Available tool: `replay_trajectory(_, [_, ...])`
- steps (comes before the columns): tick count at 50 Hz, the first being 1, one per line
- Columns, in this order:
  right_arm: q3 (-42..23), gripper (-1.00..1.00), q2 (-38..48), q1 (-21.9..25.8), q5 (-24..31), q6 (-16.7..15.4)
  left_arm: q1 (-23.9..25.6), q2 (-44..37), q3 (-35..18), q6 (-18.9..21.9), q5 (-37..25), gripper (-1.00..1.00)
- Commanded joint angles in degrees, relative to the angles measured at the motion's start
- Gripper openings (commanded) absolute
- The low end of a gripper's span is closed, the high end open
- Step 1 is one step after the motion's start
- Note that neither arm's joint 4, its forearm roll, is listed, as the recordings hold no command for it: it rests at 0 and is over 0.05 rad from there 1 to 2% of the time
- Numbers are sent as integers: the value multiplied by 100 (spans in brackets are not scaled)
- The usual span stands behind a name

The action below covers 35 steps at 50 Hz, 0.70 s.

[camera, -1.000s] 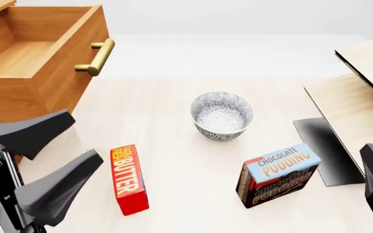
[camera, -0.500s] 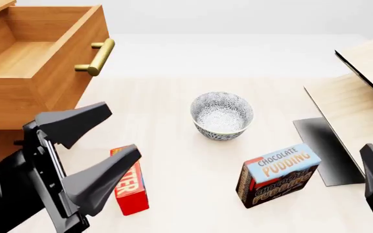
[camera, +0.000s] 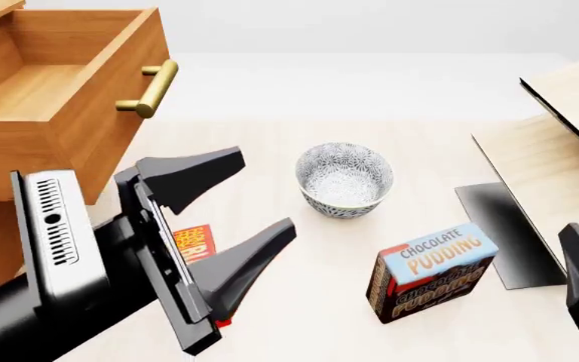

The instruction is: Close the top drawer of the cabinet.

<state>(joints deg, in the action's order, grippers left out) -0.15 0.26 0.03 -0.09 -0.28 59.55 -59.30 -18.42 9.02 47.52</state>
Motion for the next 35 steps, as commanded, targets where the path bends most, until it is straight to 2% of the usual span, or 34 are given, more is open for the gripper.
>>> replay_trajectory(1, [0, 100, 0, 0, 0, 0, 165, -645, -389, 134, 288, 100])
replay_trajectory(8, [0, 100, 0, 0, 0, 1, 97, -876, -542, 168, 362, 100])
replay_trajectory(19, [0, 100, 0, 1, 0, 0, -271, -1300, -667, 117, 609, 100])
replay_trajectory(35, [0, 100, 0, -1, 0, 0, -507, -1472, -1069, 152, 353, 100])
